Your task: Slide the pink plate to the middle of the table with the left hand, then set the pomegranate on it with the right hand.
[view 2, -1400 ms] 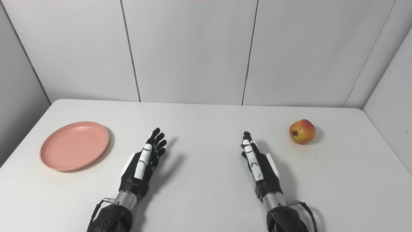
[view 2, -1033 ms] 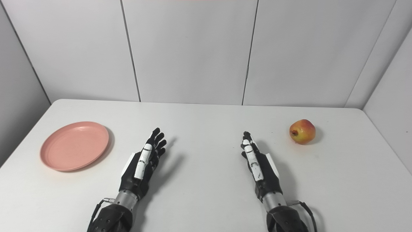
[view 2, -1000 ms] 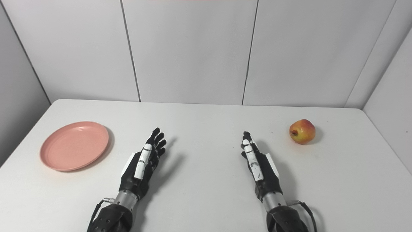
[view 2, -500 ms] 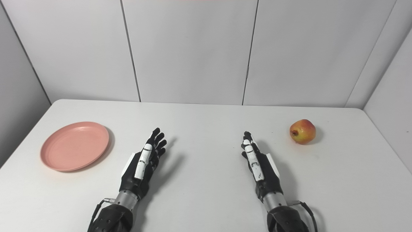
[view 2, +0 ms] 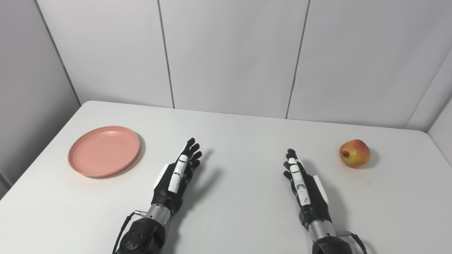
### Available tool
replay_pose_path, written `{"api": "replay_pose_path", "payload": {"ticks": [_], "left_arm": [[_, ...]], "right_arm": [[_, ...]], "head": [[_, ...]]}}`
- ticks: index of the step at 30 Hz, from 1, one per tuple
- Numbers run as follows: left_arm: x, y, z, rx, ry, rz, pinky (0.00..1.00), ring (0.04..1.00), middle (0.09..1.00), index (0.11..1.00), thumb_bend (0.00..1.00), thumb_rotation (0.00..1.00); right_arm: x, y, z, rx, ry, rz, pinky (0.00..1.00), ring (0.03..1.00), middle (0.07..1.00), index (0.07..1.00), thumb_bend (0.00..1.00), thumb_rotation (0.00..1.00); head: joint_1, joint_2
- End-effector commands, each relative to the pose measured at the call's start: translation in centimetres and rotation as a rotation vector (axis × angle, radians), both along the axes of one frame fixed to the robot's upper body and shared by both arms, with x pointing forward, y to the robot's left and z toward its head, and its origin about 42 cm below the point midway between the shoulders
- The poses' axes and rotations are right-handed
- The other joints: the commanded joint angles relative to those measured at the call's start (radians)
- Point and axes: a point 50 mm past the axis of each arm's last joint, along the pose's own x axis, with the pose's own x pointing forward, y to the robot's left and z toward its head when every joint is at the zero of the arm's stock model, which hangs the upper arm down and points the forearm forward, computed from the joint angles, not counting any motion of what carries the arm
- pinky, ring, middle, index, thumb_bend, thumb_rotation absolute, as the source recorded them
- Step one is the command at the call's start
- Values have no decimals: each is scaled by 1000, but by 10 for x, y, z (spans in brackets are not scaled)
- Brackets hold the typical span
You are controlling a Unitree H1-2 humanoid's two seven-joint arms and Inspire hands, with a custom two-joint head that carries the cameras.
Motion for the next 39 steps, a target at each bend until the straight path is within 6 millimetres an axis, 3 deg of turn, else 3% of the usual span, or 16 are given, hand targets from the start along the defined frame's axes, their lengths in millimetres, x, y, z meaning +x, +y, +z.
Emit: {"api": "replay_pose_path", "payload": {"ticks": [1, 9, 15, 39], "left_arm": [[0, -12, -8, 3, 37, -7, 989, 978, 992, 989, 360, 1000], [1, -25, -12, 30, 42, -1, 961, 969, 984, 977, 371, 1000], [2, -29, -13, 37, 47, 5, 940, 961, 975, 967, 369, 1000], [8, -21, -9, 68, 11, 12, 944, 965, 980, 975, 367, 1000]], "right_arm": [[4, -8, 8, 2, -67, 1, 1000, 986, 995, 988, 236, 1000], [1, -17, 10, 11, -69, 3, 1000, 991, 994, 988, 202, 1000], [-1, -18, 10, 12, -76, 6, 1000, 996, 999, 993, 163, 1000], [1, -11, 9, 11, -75, 0, 1000, 993, 998, 994, 160, 1000]], "head": [[24, -11], [89, -37], [97, -40], [101, -52]]}}
